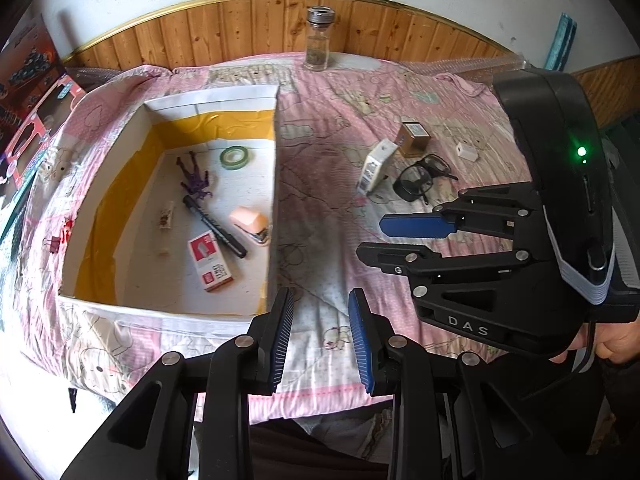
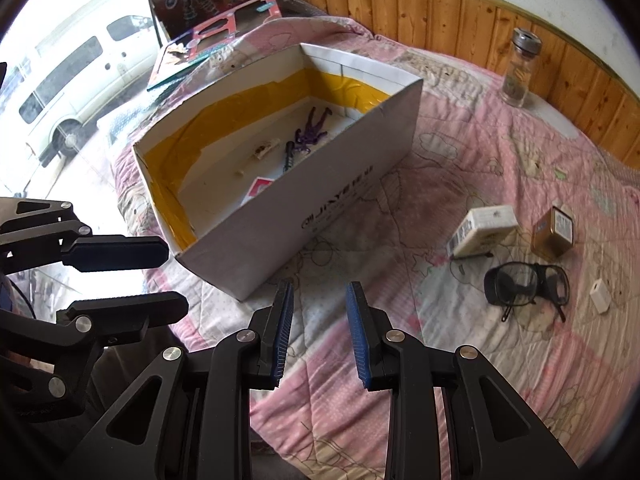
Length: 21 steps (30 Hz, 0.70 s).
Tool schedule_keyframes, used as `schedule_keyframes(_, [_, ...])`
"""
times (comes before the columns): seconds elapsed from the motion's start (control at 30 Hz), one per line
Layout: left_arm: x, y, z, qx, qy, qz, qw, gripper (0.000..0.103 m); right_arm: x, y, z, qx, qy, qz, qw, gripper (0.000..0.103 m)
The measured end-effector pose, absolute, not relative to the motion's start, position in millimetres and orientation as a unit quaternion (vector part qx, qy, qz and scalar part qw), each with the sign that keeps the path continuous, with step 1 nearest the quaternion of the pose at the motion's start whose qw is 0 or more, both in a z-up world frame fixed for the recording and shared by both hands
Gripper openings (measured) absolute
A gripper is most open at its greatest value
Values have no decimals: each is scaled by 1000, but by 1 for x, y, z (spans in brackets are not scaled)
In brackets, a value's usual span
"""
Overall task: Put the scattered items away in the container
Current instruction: 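Withdraw both grippers from the box toward the tissue pack and glasses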
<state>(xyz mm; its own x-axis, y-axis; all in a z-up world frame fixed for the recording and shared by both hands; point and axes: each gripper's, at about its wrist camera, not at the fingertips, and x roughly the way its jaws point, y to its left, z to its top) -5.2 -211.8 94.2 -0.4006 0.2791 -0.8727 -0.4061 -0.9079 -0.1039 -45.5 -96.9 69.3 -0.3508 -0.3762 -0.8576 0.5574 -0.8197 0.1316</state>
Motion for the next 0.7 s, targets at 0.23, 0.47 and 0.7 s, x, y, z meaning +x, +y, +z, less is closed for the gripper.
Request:
schedule_keyframes(0.23, [-3,-195,93,-508,61,830,222,30,-43,-80,61,498,75,-817,280,29])
schedule_keyframes(0.47, [-5,-183,91,-507,68,828,230,30,-44,-63,58,500,57,-821,270,29])
schedule_keyframes(0.7, [-9,-169,87,-509,73,824,237,30,-46,-35,51,504,28,-826,249,29])
